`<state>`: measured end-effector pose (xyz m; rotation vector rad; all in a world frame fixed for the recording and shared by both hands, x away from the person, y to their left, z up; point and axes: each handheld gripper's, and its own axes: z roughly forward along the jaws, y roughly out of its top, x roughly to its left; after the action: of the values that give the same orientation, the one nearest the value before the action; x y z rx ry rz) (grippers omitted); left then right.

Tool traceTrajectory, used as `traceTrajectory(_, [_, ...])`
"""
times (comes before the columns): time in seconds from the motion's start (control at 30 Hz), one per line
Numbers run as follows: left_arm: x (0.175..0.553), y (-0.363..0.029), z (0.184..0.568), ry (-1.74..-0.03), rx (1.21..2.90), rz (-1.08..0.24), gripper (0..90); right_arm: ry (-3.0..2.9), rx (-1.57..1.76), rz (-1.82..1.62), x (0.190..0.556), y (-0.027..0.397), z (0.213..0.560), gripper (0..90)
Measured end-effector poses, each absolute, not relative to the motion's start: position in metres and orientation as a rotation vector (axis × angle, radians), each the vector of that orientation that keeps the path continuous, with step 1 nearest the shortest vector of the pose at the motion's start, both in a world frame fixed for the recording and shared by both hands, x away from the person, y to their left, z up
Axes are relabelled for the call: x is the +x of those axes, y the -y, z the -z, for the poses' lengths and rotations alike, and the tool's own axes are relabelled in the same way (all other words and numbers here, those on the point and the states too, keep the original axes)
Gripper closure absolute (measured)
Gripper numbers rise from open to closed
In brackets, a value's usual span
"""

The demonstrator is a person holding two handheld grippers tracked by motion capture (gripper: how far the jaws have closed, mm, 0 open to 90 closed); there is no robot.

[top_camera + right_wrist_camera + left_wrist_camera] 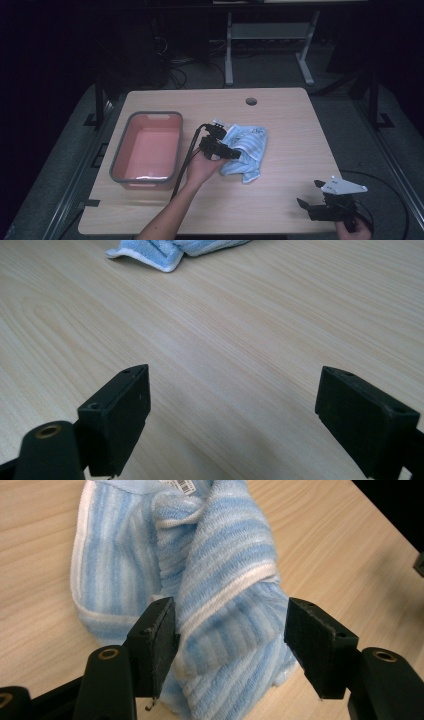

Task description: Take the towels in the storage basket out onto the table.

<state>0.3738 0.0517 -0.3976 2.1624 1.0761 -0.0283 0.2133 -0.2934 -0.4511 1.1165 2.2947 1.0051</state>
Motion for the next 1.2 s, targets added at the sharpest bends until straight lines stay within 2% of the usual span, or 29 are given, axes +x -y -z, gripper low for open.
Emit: traceTrajectory(1.2, [0.334,-0.095,0.405,-1.037,2.124,0.029,36.0,-2.288,1.137,-0.989,0.215,0.292,0.453,13.9])
